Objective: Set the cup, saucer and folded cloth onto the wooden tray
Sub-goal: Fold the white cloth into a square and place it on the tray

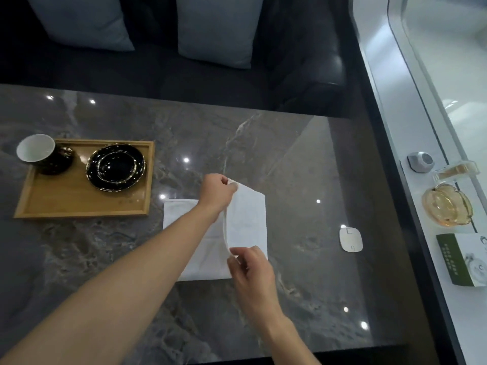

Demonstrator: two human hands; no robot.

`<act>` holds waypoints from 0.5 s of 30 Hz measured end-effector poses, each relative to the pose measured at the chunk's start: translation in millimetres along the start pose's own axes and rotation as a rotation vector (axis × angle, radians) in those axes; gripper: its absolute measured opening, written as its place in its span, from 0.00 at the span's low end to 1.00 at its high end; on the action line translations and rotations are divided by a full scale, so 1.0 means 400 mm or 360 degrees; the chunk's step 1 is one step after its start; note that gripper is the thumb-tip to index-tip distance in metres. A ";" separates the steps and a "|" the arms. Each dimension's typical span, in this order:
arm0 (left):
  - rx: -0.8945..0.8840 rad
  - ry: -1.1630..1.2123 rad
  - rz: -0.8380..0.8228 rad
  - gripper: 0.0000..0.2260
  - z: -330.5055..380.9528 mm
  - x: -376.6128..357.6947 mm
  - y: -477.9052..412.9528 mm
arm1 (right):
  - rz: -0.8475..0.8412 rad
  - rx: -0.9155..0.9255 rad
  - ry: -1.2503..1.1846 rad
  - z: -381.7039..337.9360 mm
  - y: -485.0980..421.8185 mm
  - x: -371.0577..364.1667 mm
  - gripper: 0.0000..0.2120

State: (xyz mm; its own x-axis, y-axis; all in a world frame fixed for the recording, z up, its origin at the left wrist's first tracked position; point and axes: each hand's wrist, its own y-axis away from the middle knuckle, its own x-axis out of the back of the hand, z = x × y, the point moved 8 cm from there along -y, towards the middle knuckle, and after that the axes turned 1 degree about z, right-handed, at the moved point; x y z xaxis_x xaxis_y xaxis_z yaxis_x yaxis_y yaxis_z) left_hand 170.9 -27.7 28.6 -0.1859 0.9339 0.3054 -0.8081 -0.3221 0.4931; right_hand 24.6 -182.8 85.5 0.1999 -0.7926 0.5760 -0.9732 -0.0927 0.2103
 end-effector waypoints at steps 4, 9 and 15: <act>0.0073 -0.0031 -0.0065 0.10 -0.075 0.114 -0.025 | -0.0127 0.0031 0.0095 -0.024 0.023 -0.119 0.10; 0.0056 -0.0237 -0.0164 0.08 -0.138 0.207 -0.036 | -0.0278 0.0152 0.0325 -0.051 0.046 -0.252 0.17; -0.0151 -0.0678 -0.0051 0.08 -0.162 0.266 -0.047 | -0.0405 0.0251 0.0532 -0.063 0.052 -0.347 0.16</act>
State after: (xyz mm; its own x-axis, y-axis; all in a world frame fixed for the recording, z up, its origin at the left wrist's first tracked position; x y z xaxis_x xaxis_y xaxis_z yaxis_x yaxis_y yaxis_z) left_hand 130.2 87.8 -1.1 0.0710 0.7894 0.6097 -0.8611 -0.2600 0.4369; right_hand -20.5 -59.5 29.6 0.4357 -0.4966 0.7507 -0.8885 -0.3707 0.2704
